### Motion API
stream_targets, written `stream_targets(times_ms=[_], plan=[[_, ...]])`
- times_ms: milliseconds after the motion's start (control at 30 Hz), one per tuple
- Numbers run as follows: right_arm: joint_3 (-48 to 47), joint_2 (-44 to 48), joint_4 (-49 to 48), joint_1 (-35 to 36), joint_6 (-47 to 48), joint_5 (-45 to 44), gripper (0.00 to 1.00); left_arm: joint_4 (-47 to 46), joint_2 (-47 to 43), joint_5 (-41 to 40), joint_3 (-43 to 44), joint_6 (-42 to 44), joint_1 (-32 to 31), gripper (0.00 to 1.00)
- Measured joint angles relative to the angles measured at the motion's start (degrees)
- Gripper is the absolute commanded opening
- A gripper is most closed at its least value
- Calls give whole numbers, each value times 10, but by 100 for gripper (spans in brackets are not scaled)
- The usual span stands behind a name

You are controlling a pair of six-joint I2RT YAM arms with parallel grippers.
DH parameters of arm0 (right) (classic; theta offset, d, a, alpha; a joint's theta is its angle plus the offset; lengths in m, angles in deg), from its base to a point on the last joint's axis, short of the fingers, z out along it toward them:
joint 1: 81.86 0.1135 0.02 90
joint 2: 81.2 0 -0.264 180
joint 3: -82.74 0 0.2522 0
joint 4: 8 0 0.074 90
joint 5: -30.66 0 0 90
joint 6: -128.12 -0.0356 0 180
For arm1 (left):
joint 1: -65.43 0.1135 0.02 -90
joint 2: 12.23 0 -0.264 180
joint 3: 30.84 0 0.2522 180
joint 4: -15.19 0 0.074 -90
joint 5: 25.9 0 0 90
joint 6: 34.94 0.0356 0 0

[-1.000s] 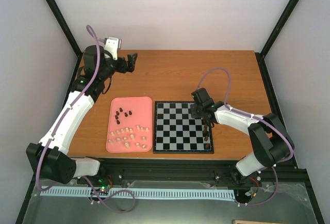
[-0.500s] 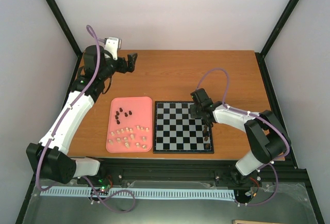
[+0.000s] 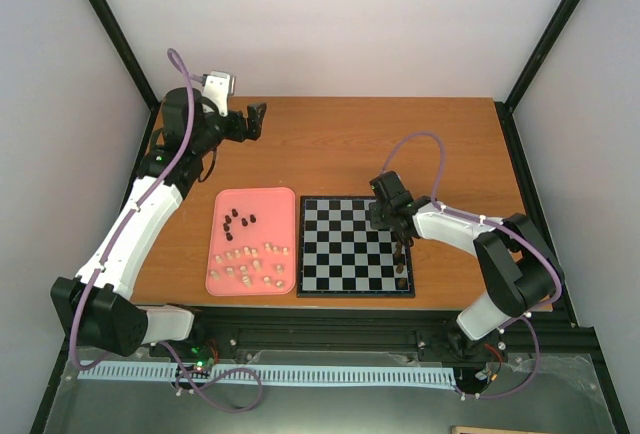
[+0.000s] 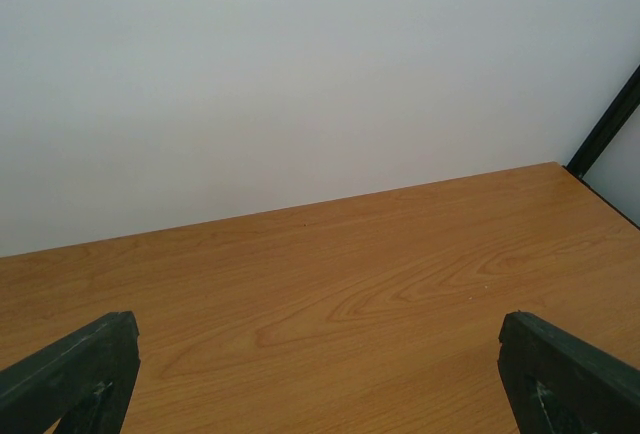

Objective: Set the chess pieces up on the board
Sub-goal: Place the chess piece on the chessboard, then pick up the chess piece from the storage box.

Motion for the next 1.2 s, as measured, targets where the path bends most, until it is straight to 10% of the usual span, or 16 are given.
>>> stream_targets(times_ms=[1200], plan=[[-39, -4, -5, 8, 7, 40, 21, 0, 0, 9, 0, 0, 0, 100]])
